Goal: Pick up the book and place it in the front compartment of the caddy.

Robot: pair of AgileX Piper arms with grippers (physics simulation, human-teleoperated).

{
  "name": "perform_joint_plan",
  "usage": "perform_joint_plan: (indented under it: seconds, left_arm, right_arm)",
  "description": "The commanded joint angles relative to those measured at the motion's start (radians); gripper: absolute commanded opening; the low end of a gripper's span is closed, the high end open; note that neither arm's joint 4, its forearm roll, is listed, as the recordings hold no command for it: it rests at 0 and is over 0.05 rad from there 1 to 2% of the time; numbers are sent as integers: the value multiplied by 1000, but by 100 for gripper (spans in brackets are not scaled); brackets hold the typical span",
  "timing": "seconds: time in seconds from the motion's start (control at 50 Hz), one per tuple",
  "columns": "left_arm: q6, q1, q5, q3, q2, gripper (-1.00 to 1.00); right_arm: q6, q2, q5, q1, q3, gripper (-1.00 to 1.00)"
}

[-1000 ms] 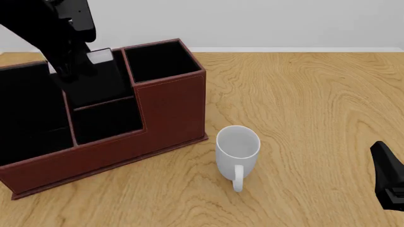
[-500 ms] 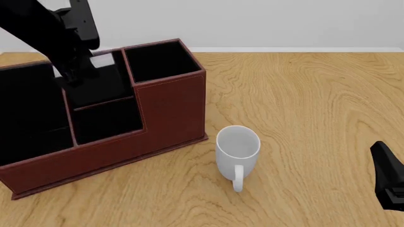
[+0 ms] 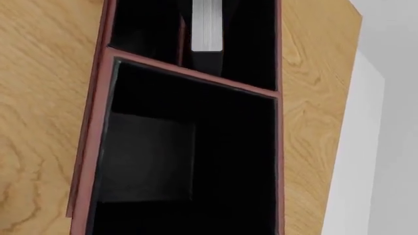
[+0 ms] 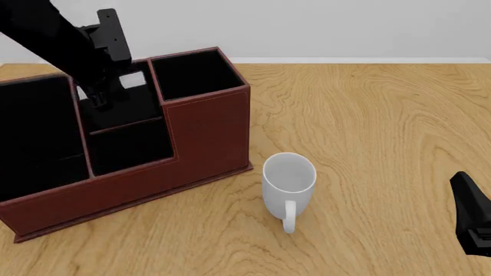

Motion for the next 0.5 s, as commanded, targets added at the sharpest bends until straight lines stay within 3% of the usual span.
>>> perform_joint_plan:
  seconds: [0.02,0.3,0.32,0.5]
  left_arm:
    - [12,2,-60,-3,42,-100]
    - [69,96,-120,-33,118,-100]
    - [89,122,-137,-35,126,100]
    - [95,122,-151,-46,130,100]
  right_arm:
    - [0,0,0,0,0,100]
    - [0,0,0,0,0,100]
    - [0,0,0,0,0,100]
    - [0,0,0,0,0,100]
